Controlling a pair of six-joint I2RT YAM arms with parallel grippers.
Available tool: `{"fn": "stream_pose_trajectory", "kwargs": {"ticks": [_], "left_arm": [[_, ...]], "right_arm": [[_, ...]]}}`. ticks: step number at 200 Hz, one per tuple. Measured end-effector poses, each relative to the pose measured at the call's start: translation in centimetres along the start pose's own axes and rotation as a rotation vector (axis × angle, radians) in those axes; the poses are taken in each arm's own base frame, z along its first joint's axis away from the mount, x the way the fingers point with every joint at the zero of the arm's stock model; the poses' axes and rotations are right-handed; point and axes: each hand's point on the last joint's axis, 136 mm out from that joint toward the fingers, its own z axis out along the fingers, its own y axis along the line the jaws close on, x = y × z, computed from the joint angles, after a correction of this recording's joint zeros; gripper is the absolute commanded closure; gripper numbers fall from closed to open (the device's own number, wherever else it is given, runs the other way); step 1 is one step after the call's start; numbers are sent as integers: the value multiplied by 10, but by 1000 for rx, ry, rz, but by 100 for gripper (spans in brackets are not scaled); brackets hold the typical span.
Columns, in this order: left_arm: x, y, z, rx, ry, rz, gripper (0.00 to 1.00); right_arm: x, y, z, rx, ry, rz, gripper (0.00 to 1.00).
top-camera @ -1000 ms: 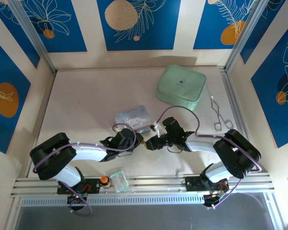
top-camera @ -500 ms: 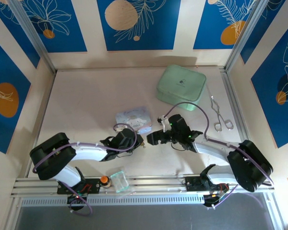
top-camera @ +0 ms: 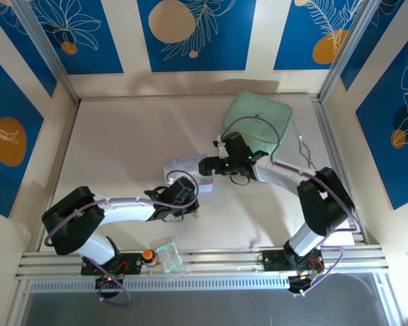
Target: Unlock a padlock with a key
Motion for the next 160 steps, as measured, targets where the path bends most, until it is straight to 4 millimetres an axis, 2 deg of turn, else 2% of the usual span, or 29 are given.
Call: {"fn": "stream_pose_trajectory", "kwargs": {"ticks": [22,97,160], "left_arm": [[-1,9,-2,-48,11,60,88],[-2,31,-9,-178,26,171,78],[1,37,-19,-286,7,261,79]], "right_arm": [[8,-5,14,24,63,15,14],[11,2,16,16,71,9,15],[13,4,17,5,74,22,14]]}}
